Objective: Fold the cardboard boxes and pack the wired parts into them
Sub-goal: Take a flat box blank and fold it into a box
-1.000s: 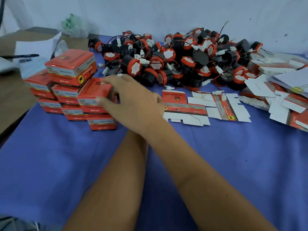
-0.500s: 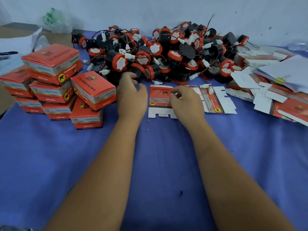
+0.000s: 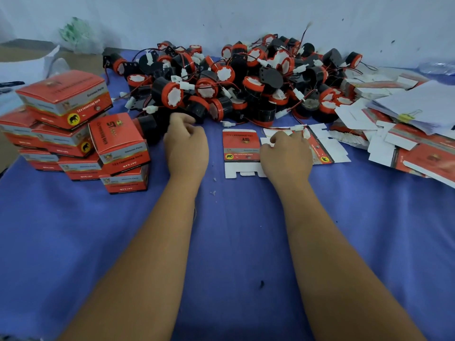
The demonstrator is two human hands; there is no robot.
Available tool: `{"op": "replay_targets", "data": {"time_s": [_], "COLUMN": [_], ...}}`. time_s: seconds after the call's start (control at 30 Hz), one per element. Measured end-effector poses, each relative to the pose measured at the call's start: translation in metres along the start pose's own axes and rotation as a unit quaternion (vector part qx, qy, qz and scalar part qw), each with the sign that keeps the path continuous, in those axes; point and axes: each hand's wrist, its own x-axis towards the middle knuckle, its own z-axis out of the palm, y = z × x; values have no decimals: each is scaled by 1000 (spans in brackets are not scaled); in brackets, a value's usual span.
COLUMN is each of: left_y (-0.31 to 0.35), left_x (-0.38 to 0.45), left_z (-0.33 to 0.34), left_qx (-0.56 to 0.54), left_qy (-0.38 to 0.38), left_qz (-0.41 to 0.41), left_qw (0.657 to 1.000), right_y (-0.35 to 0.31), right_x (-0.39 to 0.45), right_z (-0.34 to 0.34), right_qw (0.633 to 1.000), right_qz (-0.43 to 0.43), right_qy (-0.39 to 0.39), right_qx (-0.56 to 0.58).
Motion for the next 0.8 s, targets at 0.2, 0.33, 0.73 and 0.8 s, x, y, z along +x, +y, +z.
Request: {"op": "replay_targets", "data": {"time_s": [0.2,0.33,0.73,0.8], "left_y": [-3,1,4,1], "left_x": [-6,-12,-16,-15], "left_z": [3,10,15,15], "left_qx": [200,218,217,272], "left_qy": [-126,-179,-315,-325], "left_qz": [85,118,182,194], "left_qw": [968,952,906,885], "right_y": [11,5,-6,-5], "right_x": [3,2,4,6], "right_z": [-9,-10,-14,-22], "right_qw": [998,1000,886,830], "right_qz": [26,17,139,164], "right_qy": [-11,-5,-13,-42], "right_qx": [-56,18,441,532]}}
